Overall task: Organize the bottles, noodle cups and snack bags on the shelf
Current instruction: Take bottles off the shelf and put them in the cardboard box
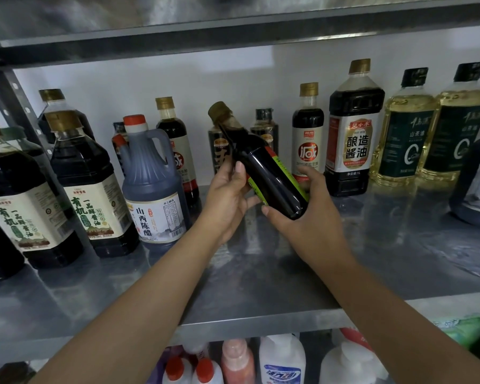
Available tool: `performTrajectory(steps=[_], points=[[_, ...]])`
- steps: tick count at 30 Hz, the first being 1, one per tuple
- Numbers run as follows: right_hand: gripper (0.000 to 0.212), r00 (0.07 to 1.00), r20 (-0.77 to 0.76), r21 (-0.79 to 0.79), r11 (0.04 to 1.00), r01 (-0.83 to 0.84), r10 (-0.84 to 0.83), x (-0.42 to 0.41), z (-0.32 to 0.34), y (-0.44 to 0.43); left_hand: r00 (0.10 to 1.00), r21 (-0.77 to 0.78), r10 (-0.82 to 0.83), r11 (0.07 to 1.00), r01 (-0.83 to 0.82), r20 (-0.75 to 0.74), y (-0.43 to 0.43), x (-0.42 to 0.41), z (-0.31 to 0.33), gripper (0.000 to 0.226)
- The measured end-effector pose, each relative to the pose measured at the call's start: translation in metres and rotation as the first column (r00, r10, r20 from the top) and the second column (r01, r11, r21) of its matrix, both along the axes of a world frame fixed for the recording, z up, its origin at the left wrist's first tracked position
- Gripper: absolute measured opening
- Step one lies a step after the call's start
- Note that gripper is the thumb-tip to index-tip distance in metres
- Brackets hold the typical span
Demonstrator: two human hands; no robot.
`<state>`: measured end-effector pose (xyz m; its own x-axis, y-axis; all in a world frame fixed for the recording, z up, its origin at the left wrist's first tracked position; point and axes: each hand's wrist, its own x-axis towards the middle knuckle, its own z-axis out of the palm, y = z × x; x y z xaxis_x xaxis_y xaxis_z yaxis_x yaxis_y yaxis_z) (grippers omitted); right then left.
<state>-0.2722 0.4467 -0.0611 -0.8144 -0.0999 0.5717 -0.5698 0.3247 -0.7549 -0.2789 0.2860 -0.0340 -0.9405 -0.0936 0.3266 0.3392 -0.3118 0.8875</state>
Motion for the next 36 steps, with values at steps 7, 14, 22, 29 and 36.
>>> performTrajectory(steps=[7, 14, 22, 29, 36], points=[[0.066, 0.996, 0.075, 0.005, 0.999, -0.054, 0.053, 0.001, 0.001, 0.0, 1.0, -0.044, 0.029, 0.999, -0.029, -0.011, 0.0, 0.002, 0.002, 0.048], [0.056, 0.675, 0.301, -0.704, 0.635, -0.319, 0.673, 0.008, 0.02, 0.003, 0.994, 0.025, -0.109, 0.994, 0.109, 0.005, 0.003, 0.004, 0.007, 0.075], [0.061, 0.385, 0.31, -0.895, 0.403, -0.19, 0.869, 0.054, 0.025, 0.015, 0.899, 0.074, -0.412, 0.911, 0.405, 0.147, 0.011, 0.016, 0.007, 0.08], [0.047, 0.756, 0.465, -0.659, 0.751, -0.052, 0.461, 0.08, 0.026, 0.061, 0.933, -0.084, -0.268, 0.952, 0.295, 0.24, 0.063, 0.034, 0.026, 0.059], [0.039, 0.84, 0.479, -0.607, 0.787, 0.107, 0.255, 0.117, 0.023, 0.108, 0.89, -0.123, -0.362, 0.905, 0.407, 0.279, 0.123, 0.049, 0.025, 0.048]])
